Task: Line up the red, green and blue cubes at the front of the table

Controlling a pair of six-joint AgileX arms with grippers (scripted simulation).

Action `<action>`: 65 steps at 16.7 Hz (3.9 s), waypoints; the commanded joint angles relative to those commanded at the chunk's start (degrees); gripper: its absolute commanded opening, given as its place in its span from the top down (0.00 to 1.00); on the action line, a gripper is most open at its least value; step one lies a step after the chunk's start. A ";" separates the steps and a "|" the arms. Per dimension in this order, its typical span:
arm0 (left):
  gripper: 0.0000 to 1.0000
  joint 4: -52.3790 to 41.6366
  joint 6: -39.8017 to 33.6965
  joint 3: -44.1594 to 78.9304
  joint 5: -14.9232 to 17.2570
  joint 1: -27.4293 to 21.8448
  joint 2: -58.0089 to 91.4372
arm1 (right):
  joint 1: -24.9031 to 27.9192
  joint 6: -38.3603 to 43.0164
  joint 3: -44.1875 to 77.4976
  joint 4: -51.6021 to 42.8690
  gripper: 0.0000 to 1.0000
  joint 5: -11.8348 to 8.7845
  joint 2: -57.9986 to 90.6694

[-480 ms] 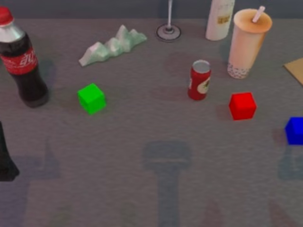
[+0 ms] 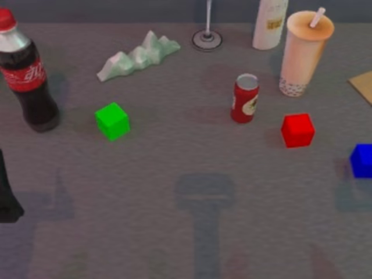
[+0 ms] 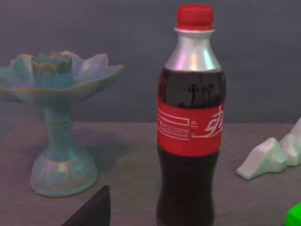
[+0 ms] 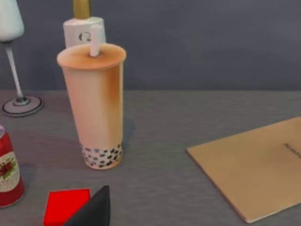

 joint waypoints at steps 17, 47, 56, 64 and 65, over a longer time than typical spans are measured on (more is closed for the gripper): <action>0.00 0.00 0.00 0.00 0.00 0.00 0.00 | 12.31 6.88 83.95 -55.02 0.00 0.26 100.36; 0.00 0.00 0.00 0.00 0.00 0.00 0.00 | 14.98 8.56 90.17 -47.81 0.23 0.27 124.05; 0.00 0.00 0.00 0.00 0.00 0.00 0.00 | 14.98 8.56 90.17 -47.81 0.90 0.27 124.05; 0.00 0.00 0.00 0.00 0.00 0.00 0.00 | 14.98 8.56 90.17 -47.81 1.00 0.27 124.05; 0.00 0.00 0.00 0.00 0.00 0.00 0.00 | 14.98 8.56 90.17 -47.81 1.00 0.27 124.05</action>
